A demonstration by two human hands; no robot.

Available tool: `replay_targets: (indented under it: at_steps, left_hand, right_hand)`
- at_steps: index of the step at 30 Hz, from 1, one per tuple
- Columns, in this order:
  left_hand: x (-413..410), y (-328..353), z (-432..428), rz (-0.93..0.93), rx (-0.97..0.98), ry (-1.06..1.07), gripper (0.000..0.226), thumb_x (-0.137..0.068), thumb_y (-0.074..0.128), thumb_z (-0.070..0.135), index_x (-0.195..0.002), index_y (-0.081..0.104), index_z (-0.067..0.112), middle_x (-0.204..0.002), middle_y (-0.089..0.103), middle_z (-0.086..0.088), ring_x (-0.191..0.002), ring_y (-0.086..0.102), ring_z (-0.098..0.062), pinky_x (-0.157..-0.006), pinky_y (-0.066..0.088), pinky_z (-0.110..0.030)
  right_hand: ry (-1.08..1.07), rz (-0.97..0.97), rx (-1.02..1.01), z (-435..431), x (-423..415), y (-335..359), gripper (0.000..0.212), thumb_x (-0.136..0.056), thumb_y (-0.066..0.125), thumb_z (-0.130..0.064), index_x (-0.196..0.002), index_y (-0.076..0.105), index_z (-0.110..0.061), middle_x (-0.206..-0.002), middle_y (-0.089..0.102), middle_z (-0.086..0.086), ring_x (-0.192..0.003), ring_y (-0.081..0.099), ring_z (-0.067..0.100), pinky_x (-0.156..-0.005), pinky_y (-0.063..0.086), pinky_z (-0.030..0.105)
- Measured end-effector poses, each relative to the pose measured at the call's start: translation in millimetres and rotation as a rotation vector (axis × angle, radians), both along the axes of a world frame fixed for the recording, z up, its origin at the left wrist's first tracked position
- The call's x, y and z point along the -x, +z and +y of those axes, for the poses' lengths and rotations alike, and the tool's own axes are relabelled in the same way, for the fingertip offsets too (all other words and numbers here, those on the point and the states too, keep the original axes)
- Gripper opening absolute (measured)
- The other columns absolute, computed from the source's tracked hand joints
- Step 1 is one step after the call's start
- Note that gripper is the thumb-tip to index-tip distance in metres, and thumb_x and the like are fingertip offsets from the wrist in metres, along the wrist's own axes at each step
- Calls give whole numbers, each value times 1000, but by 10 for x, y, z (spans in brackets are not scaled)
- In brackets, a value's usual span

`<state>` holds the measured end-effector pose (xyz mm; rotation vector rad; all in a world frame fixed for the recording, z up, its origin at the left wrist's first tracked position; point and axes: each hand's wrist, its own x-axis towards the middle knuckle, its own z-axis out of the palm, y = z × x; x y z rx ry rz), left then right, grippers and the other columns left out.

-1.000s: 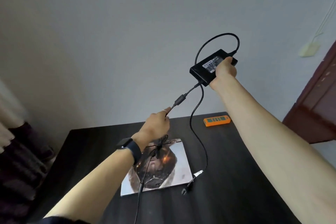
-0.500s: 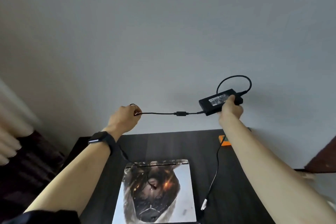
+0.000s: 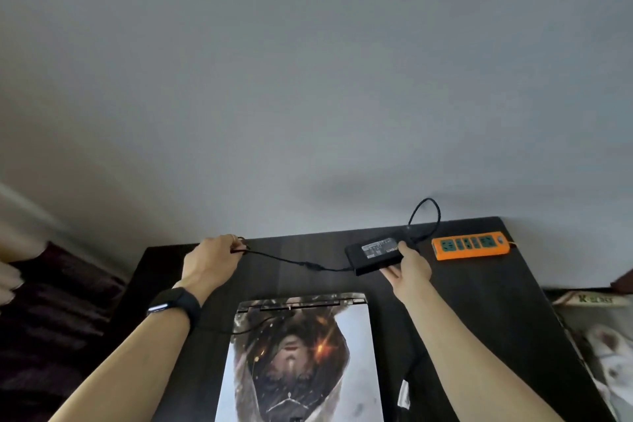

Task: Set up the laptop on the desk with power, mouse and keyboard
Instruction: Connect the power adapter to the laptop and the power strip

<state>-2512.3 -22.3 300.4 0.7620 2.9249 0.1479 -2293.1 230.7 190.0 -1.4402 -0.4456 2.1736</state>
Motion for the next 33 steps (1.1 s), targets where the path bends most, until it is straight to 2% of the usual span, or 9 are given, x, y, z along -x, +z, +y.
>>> replay_targets:
  at_steps: [5, 10, 14, 18, 21, 23, 25, 28, 33]
  left_hand:
    - [184, -593, -5, -129, 32, 7, 18, -92, 55, 32, -103, 69, 33, -104, 70, 3, -94, 65, -23, -77, 54, -33]
    - [358, -1157, 132, -165, 90, -95, 25, -84, 52, 29, -102, 69, 34, -106, 71, 2, -96, 65, -25, -80, 54, -34]
    - [396, -1618, 213, -120, 287, -303, 31, -91, 45, 28, -111, 68, 33, -109, 70, -2, -103, 61, -27, -85, 48, -37]
    - [445, -1995, 395, -124, 320, -421, 33, -92, 41, 35, -114, 64, 24, -115, 68, -1, -111, 53, -26, -90, 43, -40]
    - [444, -2220, 543, -194, 326, -442, 46, -90, 46, 42, -130, 55, 20, -124, 62, 0, -120, 50, -25, -98, 40, -41]
    - [447, -2330, 603, -197, 294, -425, 51, -93, 45, 45, -136, 50, 19, -129, 59, 0, -124, 48, -24, -101, 38, -42]
    - [494, -2442, 634, -161, 266, -413, 46, -98, 41, 44, -135, 50, 19, -129, 58, 1, -124, 47, -23, -102, 38, -42]
    - [544, -2624, 606, -143, 238, -393, 40, -102, 38, 40, -135, 52, 22, -129, 56, 1, -124, 45, -22, -100, 39, -39]
    - [355, -2776, 464, -175, 44, -328, 60, -97, 51, 30, -153, 32, 27, -156, 29, -2, -142, 27, -24, -112, 33, -43]
  right_hand:
    - [23, -51, 14, -70, 146, -440, 47, -96, 67, -16, -139, 49, -6, -110, 69, 18, -97, 69, 32, -70, 58, 43]
    - [-30, -124, -5, -186, 461, -814, 55, -96, 67, -19, -147, 45, -17, -120, 67, 14, -103, 69, 31, -72, 60, 41]
    - [-77, -218, -63, -320, 675, -1111, 77, -98, 62, -8, -159, 22, -34, -147, 50, 10, -118, 62, 35, -85, 60, 46]
    - [-109, -249, -111, -334, 891, -1329, 89, -98, 58, 0, -160, 8, -40, -162, 29, 5, -128, 54, 35, -94, 57, 51]
    - [-119, -304, -172, -306, 1069, -1463, 96, -97, 58, 3, -158, 2, -45, -165, 21, 1, -132, 51, 35, -102, 51, 54]
    - [-59, -388, -253, -258, 1109, -1558, 96, -96, 62, -3, -159, 0, -42, -164, 23, 2, -124, 57, 33, -103, 51, 52]
    - [141, -628, -429, -217, 1049, -1651, 98, -91, 72, -20, -161, 4, -30, -162, 26, 5, -115, 63, 30, -104, 51, 50]
    - [468, -965, -655, -193, 871, -1777, 96, -88, 72, -48, -160, 18, -17, -161, 25, 10, -135, 47, 35, -102, 46, 50]
    - [540, -977, -820, -127, 766, -1837, 84, -90, 65, -55, -158, 25, -28, -157, 27, 6, -132, 48, 30, -93, 48, 45]
